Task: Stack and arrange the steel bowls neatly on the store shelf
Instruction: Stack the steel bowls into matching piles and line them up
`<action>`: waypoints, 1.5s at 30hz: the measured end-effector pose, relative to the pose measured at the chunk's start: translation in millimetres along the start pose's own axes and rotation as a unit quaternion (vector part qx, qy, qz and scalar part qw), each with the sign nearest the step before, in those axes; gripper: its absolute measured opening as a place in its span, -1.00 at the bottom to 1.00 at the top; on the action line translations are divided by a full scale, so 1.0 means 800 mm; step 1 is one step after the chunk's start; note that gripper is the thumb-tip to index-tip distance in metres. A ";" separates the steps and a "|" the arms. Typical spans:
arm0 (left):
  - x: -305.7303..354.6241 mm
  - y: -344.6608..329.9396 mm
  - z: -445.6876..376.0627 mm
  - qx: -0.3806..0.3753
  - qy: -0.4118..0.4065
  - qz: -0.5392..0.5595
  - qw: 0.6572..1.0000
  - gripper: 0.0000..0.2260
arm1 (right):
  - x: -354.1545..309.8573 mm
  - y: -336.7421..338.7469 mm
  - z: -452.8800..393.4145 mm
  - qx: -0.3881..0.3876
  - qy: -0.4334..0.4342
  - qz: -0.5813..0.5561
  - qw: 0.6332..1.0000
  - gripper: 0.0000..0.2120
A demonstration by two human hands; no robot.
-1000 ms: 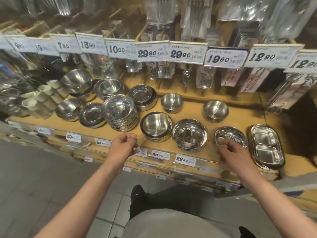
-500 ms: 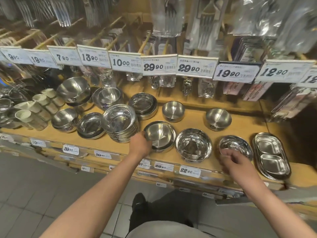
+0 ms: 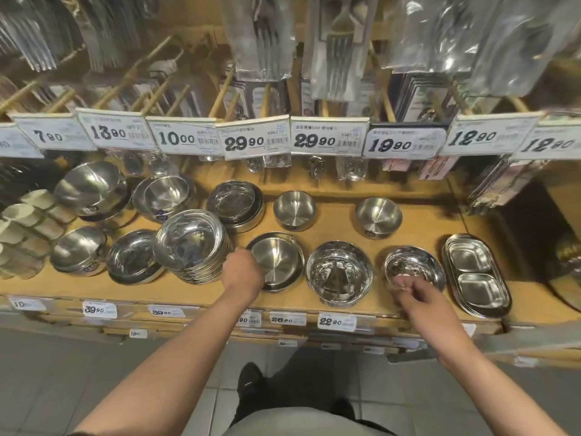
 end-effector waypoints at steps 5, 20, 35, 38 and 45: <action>0.001 0.004 0.001 -0.011 -0.001 0.008 1.000 -0.76 | 0.003 -0.002 0.000 -0.015 -0.005 -0.015 1.000 -0.74; -0.049 0.089 0.025 -0.033 0.030 0.304 0.952 -0.84 | -0.023 -0.051 0.010 -0.127 0.018 0.010 0.992 -0.74; -0.230 0.137 0.044 -0.066 0.104 0.562 0.818 -0.74 | -0.059 -0.269 0.017 -0.202 -0.013 0.094 0.975 -0.73; -0.254 0.138 0.039 -0.069 0.117 0.562 0.816 -0.73 | -0.049 -0.280 0.017 -0.155 -0.070 0.031 0.985 -0.72; -0.274 0.138 0.015 -0.102 0.113 0.547 0.823 -0.69 | -0.049 -0.282 0.005 -0.024 -0.140 0.022 0.990 -0.69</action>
Point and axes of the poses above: each hand's wrist, its own z-axis away from the middle knuckle, its own y-axis out of the back of the hand, x = y × z, the point moved 10 cm from there along -z, towards the middle knuckle, and after that the axes turned 11 degrees about y, right-handed, at the moved point
